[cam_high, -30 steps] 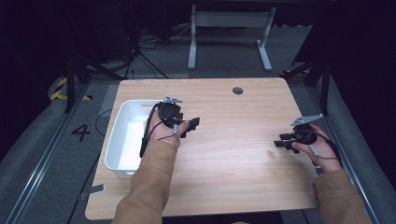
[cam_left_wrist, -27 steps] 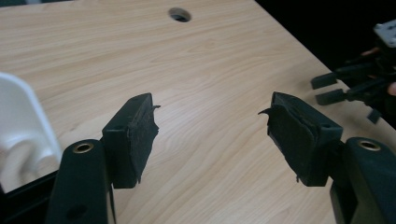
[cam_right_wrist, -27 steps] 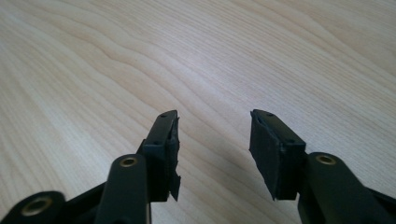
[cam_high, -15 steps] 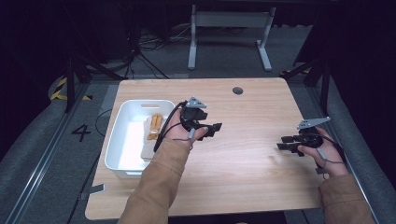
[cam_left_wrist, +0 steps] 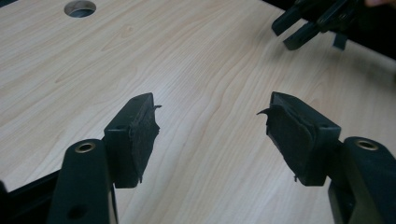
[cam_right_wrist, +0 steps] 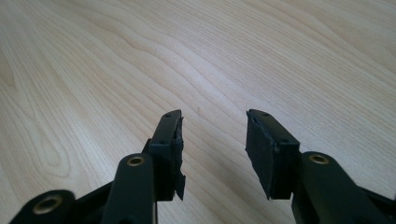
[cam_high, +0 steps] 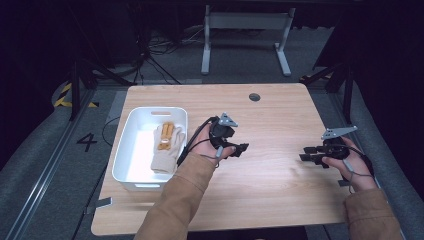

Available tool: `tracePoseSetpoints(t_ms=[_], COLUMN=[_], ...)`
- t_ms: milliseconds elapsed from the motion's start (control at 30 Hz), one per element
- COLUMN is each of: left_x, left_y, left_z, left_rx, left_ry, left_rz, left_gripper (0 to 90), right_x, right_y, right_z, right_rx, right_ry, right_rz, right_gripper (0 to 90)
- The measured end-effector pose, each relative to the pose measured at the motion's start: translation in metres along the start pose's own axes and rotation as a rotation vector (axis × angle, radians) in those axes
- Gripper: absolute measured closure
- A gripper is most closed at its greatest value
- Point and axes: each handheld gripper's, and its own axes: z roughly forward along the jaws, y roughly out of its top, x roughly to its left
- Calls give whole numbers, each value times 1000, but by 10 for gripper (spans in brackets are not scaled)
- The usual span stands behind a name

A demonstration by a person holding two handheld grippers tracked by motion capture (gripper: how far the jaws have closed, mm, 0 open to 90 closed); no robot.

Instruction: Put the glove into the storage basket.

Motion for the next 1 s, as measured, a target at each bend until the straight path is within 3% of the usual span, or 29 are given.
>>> tracePoseSetpoints(t_ms=[133, 400, 667, 1000], left_x=[0, -2, -5, -6], left_y=[-9, -32, -49, -67], left_z=[5, 20, 38, 57], left_rx=[-40, -67, -133, -151], left_ry=[-54, -85, -102, -83], left_rz=[-3, 21, 2, -18], left_gripper=[342, 353, 364, 367], right_x=[0, 3, 4, 4], right_y=[0, 1, 1, 0], right_z=[2, 4, 8, 12], right_rx=[8, -2, -5, -8], right_ry=[15, 36, 54, 65], right_rz=[-18, -57, -56, -51], right_gripper=[576, 574, 567, 559])
